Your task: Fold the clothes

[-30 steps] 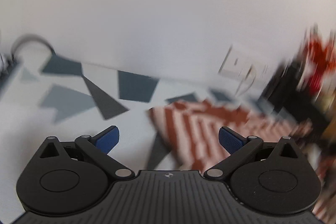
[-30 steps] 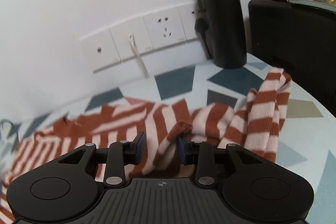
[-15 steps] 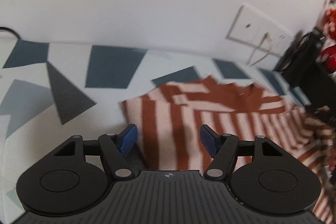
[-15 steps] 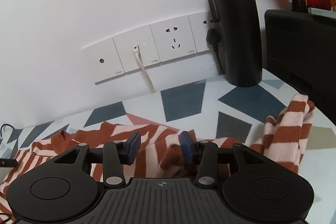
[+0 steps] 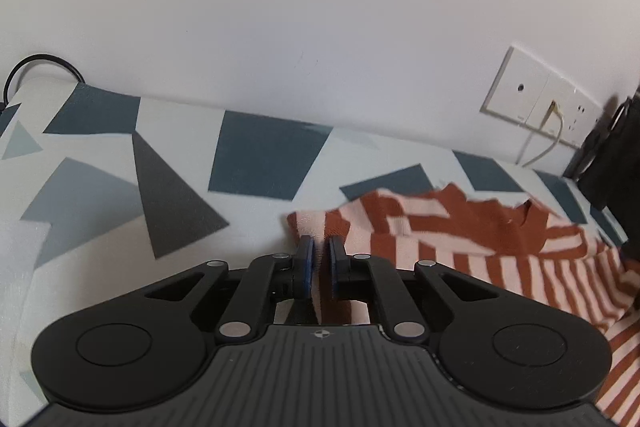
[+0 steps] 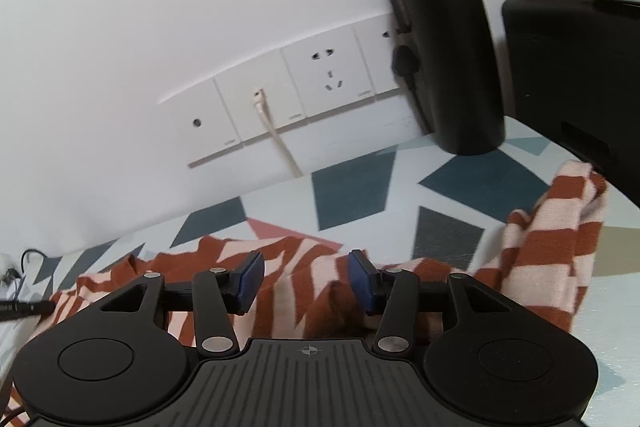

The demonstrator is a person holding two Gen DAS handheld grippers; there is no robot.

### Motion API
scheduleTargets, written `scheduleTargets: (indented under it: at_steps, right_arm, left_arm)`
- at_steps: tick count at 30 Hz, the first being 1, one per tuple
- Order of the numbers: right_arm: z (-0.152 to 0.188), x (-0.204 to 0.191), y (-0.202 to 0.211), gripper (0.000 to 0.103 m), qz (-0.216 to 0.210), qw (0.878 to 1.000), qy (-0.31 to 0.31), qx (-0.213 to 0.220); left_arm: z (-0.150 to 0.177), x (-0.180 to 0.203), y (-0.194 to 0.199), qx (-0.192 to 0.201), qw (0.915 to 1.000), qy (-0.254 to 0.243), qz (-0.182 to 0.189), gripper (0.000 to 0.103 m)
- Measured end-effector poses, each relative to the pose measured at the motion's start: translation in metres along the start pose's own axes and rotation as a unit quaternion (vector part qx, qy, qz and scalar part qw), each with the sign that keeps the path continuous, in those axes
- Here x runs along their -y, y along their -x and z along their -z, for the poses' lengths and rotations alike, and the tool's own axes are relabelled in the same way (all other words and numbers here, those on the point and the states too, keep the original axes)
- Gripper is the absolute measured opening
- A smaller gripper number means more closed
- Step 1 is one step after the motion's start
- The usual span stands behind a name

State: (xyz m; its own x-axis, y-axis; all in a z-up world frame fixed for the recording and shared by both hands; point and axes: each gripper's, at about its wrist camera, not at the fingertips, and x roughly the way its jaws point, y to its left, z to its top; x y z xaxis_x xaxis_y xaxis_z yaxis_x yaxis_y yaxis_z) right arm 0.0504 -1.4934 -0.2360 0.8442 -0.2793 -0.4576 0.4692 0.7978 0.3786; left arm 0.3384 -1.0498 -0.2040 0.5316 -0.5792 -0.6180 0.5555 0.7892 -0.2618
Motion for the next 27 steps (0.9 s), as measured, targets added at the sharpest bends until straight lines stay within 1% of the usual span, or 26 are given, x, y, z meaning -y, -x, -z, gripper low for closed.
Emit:
scheduleTargets:
  at_steps: [3, 4, 5, 6, 8, 12, 13, 14, 15, 16, 18, 19, 21, 23, 26, 27]
  right_arm:
    - [-0.005, 0.007, 0.008, 0.044, -0.003, 1.000, -0.015, 0.013]
    - [-0.007, 0.009, 0.010, 0.044, -0.004, 1.000, -0.019, 0.017]
    - [-0.008, 0.011, 0.012, 0.044, -0.004, 1.000, -0.022, 0.019]
    - [-0.009, 0.013, 0.013, 0.044, -0.004, 0.999, -0.024, 0.021]
    - [-0.010, 0.015, 0.014, 0.044, 0.000, 1.000, -0.023, 0.020]
    - [-0.010, 0.018, 0.012, 0.044, 0.014, 1.000, -0.021, 0.019]
    - [-0.010, 0.020, 0.014, 0.044, 0.022, 0.999, -0.024, 0.026]
    - [-0.010, 0.021, 0.016, 0.044, 0.030, 0.999, -0.028, 0.033]
    - [-0.011, 0.022, 0.017, 0.047, 0.038, 0.998, -0.032, 0.040]
    - [-0.011, 0.025, 0.019, 0.050, 0.045, 0.997, -0.036, 0.045]
    - [-0.012, 0.029, 0.022, 0.051, 0.059, 0.996, -0.043, 0.055]
    - [-0.012, 0.030, 0.022, 0.052, 0.064, 0.996, -0.041, 0.055]
    - [-0.012, 0.032, 0.020, 0.052, 0.075, 0.995, -0.036, 0.052]
    - [-0.011, 0.033, 0.019, 0.052, 0.084, 0.995, -0.031, 0.051]
    - [-0.011, 0.036, 0.021, 0.052, 0.098, 0.993, -0.035, 0.053]
    - [-0.012, 0.039, 0.027, 0.056, 0.102, 0.992, -0.044, 0.060]
  left_arm:
    - [0.004, -0.005, 0.005, 0.008, 0.9996, 0.023, 0.015, 0.010]
    - [0.003, -0.008, 0.006, 0.008, 0.9992, 0.032, 0.021, 0.014]
    - [0.002, -0.010, 0.007, 0.008, 0.9988, 0.041, 0.026, 0.024]
    - [0.002, -0.011, 0.007, 0.007, 0.9984, 0.047, 0.031, 0.042]
    - [0.001, -0.011, 0.009, 0.015, 0.9978, 0.053, 0.036, 0.058]
    - [0.004, -0.009, 0.007, 0.028, 0.9967, 0.055, 0.053, 0.057]
    - [0.005, -0.008, 0.007, 0.031, 0.9964, 0.055, 0.056, 0.057]
    - [0.007, -0.008, 0.007, 0.037, 0.9964, 0.055, 0.053, 0.057]
    - [0.008, -0.007, 0.008, 0.037, 0.9968, 0.052, 0.048, 0.058]
    - [0.009, -0.007, 0.008, 0.037, 0.9972, 0.049, 0.043, 0.061]
    - [0.009, -0.003, 0.009, 0.032, 0.9985, 0.034, 0.027, 0.080]
    - [0.008, 0.001, 0.012, 0.037, 0.9988, 0.028, 0.019, 0.084]
    - [0.007, 0.008, 0.017, 0.045, 0.9989, 0.016, 0.005, 0.099]
    - [0.007, 0.017, 0.022, 0.044, 0.9990, 0.010, -0.007, 0.102]
    - [0.008, 0.030, 0.028, 0.036, 0.9992, -0.002, -0.019, 0.102]
    - [0.009, 0.034, 0.028, 0.029, 0.9993, -0.007, -0.021, 0.102]
